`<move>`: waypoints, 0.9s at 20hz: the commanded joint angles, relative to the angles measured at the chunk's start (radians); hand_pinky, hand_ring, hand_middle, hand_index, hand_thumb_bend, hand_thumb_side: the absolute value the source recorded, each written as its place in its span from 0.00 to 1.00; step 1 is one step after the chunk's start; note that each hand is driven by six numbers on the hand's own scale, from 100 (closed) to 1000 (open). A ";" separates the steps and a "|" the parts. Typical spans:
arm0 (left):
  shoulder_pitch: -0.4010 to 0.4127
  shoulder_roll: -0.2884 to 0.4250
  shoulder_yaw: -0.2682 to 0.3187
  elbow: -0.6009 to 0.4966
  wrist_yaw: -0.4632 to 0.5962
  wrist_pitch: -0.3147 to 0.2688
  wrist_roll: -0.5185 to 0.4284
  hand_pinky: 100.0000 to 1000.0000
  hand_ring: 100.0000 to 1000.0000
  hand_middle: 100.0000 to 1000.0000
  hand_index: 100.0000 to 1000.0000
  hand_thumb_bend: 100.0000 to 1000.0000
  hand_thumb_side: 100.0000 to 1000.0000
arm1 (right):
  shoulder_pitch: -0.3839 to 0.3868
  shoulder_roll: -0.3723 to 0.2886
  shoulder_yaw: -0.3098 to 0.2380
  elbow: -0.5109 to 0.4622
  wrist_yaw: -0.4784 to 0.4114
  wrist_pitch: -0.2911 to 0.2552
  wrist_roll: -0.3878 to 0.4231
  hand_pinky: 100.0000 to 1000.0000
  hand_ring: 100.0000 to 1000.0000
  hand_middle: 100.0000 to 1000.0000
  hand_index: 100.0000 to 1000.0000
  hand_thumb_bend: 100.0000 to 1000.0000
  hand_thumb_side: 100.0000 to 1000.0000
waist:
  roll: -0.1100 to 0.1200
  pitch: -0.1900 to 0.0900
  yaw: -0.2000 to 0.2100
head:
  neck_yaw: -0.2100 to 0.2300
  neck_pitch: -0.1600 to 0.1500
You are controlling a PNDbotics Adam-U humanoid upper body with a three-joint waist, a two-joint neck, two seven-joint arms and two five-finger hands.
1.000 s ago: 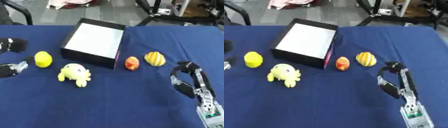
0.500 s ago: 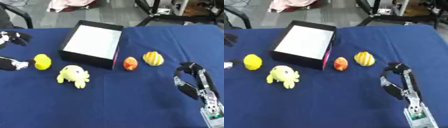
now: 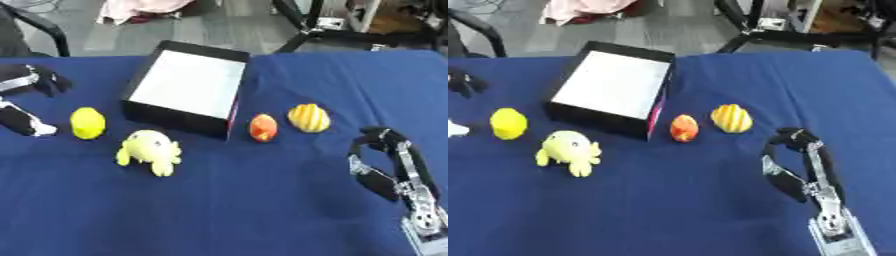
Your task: Pick up objects on the table and place them in the box.
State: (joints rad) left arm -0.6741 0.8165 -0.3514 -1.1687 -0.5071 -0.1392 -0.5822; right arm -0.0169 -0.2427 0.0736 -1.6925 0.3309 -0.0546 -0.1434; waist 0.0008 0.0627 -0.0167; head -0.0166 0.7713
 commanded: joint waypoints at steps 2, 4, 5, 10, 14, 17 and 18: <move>-0.050 -0.024 0.034 0.097 -0.074 -0.036 -0.007 0.81 0.70 0.72 0.87 0.39 0.12 | -0.005 -0.013 -0.009 -0.017 0.000 0.000 -0.003 0.77 0.73 0.71 0.54 0.00 0.00 | -0.007 -0.035 0.003 | -0.003 -0.001; -0.062 -0.044 0.040 0.127 -0.107 -0.045 0.018 0.81 0.70 0.72 0.87 0.40 0.11 | -0.005 -0.012 -0.009 -0.017 -0.001 0.000 -0.003 0.77 0.73 0.71 0.54 0.00 0.00 | -0.008 -0.035 0.003 | -0.003 -0.001; -0.067 -0.053 0.042 0.137 -0.123 -0.047 0.032 0.81 0.70 0.72 0.87 0.40 0.11 | -0.005 -0.012 -0.009 -0.016 -0.001 0.000 -0.003 0.77 0.73 0.71 0.54 0.00 0.00 | -0.008 -0.035 0.004 | -0.003 -0.001; -0.086 -0.098 0.048 0.182 -0.207 -0.041 0.097 0.81 0.71 0.73 0.88 0.41 0.12 | -0.005 -0.009 -0.008 -0.016 -0.002 -0.001 -0.002 0.77 0.73 0.71 0.53 0.00 0.00 | -0.009 -0.034 0.003 | 0.000 -0.001; -0.098 -0.139 0.059 0.219 -0.285 -0.051 0.127 0.81 0.70 0.73 0.88 0.41 0.12 | -0.005 -0.008 -0.008 -0.016 -0.003 -0.001 -0.002 0.77 0.73 0.71 0.53 0.00 0.00 | -0.011 -0.033 0.002 | 0.002 -0.001; -0.105 -0.167 0.071 0.240 -0.342 -0.063 0.148 0.80 0.69 0.72 0.87 0.40 0.10 | -0.005 -0.006 -0.008 -0.015 -0.004 -0.001 -0.002 0.77 0.73 0.71 0.53 0.00 0.00 | -0.013 -0.033 0.001 | 0.005 -0.001; -0.107 -0.175 0.075 0.247 -0.360 -0.066 0.158 0.80 0.69 0.72 0.87 0.39 0.10 | -0.005 -0.006 -0.008 -0.015 -0.004 -0.001 -0.002 0.77 0.73 0.71 0.53 0.00 0.00 | -0.013 -0.032 0.001 | 0.006 -0.001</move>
State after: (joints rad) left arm -0.7564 0.6299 -0.2938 -0.9207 -0.8450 -0.2012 -0.4368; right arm -0.0163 -0.2409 0.0733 -1.6925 0.3298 -0.0547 -0.1438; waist -0.0018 0.0627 -0.0147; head -0.0133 0.7713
